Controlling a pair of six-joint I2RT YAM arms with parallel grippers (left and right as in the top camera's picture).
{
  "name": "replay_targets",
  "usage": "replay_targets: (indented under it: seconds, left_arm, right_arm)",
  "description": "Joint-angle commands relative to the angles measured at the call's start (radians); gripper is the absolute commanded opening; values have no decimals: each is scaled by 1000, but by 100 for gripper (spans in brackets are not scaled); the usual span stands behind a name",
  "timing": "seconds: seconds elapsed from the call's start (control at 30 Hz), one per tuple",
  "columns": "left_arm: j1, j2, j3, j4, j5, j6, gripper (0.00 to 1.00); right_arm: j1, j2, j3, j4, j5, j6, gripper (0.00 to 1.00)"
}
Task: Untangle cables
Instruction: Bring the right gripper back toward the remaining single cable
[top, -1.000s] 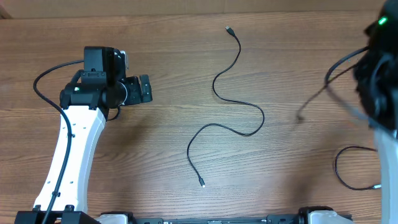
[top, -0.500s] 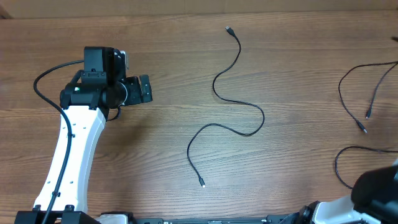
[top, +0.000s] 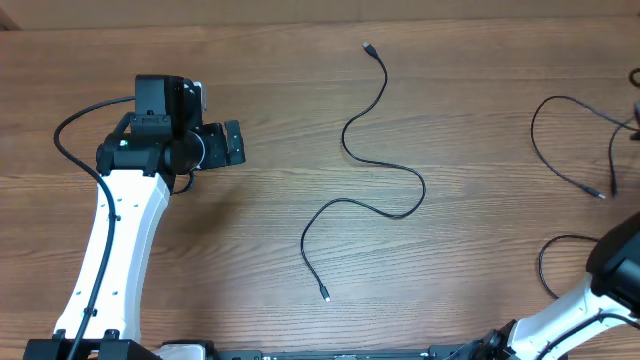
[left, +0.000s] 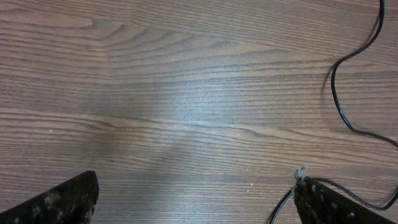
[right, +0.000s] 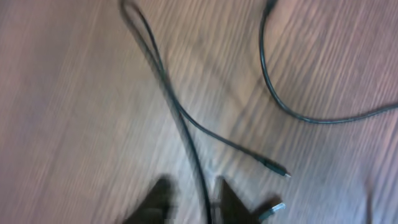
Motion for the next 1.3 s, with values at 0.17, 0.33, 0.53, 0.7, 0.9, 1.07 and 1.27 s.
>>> replay_targets:
  seconds: [0.17,0.33,0.53,0.7,0.9,1.07,1.27]
  left_arm:
    - [4,-11,8,2,6,19,100]
    - [4,-11,8,2,6,19,100]
    - [4,-11,8,2,6,19,100]
    - [4,-11,8,2,7,19,100]
    - [4,-11,8,2,6,19,99]
    - [4,-11,8,2,6,19,100]
    - [4,-11,8,2,6,19,100]
  right_arm:
    - [0,42,13,-12,-140,-50,100]
    - [1,42,13,-31,-254,-95,100]
    - [1,16,14,-54,-295,-84,100]
    - [1,-117,21,-18,-222,-83,100]
    - [3,-293,22,4,-254,-83,100]
    - [70,-396,22,-22,-421,-175,100]
    - [237,-367,21,-154,-436,-281,100]
